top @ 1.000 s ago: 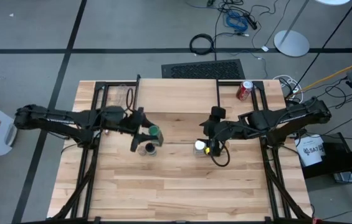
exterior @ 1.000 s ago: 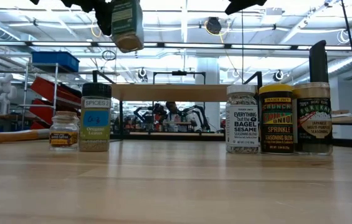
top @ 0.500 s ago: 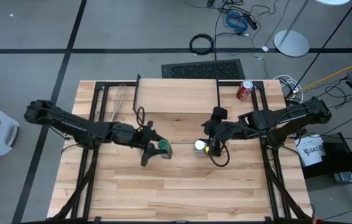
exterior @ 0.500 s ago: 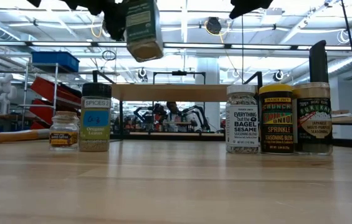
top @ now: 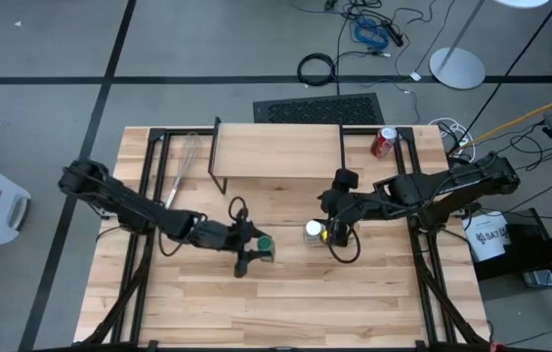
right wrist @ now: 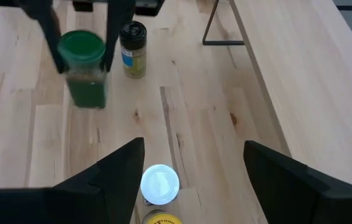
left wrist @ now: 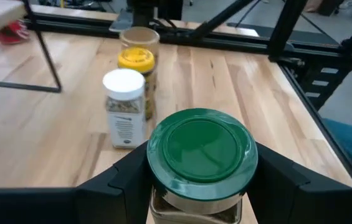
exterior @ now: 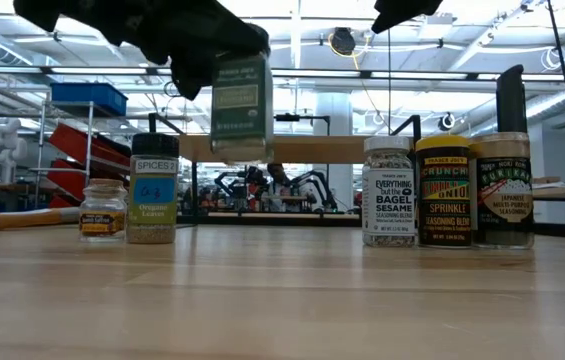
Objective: Shelf spices
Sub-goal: Remove the green seasoning bottle from the shelf
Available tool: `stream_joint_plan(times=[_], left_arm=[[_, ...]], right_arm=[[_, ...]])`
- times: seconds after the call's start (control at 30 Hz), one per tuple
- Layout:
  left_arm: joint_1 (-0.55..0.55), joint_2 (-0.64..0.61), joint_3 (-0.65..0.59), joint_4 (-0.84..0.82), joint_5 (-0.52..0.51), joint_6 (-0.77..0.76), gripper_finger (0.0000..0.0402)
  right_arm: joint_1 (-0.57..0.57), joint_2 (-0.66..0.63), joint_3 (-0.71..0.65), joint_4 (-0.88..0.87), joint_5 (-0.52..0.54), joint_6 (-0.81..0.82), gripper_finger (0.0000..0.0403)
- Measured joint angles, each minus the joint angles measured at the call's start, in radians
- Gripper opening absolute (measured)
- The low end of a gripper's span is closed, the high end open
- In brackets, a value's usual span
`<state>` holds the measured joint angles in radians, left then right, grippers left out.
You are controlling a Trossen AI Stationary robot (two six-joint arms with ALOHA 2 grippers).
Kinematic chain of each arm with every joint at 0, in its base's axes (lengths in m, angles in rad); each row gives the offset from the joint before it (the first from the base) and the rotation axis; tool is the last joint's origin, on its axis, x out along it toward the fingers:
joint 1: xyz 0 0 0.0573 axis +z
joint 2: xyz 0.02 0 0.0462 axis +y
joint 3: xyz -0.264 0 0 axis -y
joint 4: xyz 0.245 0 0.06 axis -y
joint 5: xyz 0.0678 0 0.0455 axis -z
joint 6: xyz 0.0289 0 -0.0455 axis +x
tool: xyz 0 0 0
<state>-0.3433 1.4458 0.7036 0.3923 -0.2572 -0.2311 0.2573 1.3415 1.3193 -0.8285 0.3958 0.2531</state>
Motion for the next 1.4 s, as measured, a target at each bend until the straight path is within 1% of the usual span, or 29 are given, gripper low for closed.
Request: stream_joint_plan(times=[0.13, 0.33, 0.57, 0.8, 1.03, 1.2, 1.4], left_arm=[[-0.013, 0.037, 0.0, 0.055, -0.009, -0.009, 0.021], [-0.034, 0.054, 0.0, 0.055, -0.022, -0.06, 0.021], [-0.096, 0.054, 0.0, 0.049, -0.121, -0.078, 0.021], [-0.129, 0.093, 0.0, 0.047, -0.17, -0.078, 0.021], [-0.124, 0.141, 0.0, 0.046, -0.201, -0.068, 0.021], [-0.102, 0.148, 0.0, 0.048, -0.237, -0.016, 0.021], [-0.044, 0.131, 0.0, 0.04, -0.213, 0.029, 0.021]], right_arm=[[0.0, 0.0, 0.0, 0.001, 0.0, -0.003, 0.0263], [0.0, 0.0, 0.0, 0.001, 0.0, -0.003, 0.0263], [0.001, 0.005, 0.0, 0.0, -0.001, 0.013, 0.0263], [0.025, 0.004, 0.0, 0.0, -0.001, 0.019, 0.0263], [0.026, 0.004, 0.0, 0.0, 0.0, 0.013, 0.0263], [0.026, 0.004, 0.0, 0.003, 0.0, -0.003, 0.0263], [0.026, 0.004, 0.0, 0.011, 0.0, -0.003, 0.0263]])
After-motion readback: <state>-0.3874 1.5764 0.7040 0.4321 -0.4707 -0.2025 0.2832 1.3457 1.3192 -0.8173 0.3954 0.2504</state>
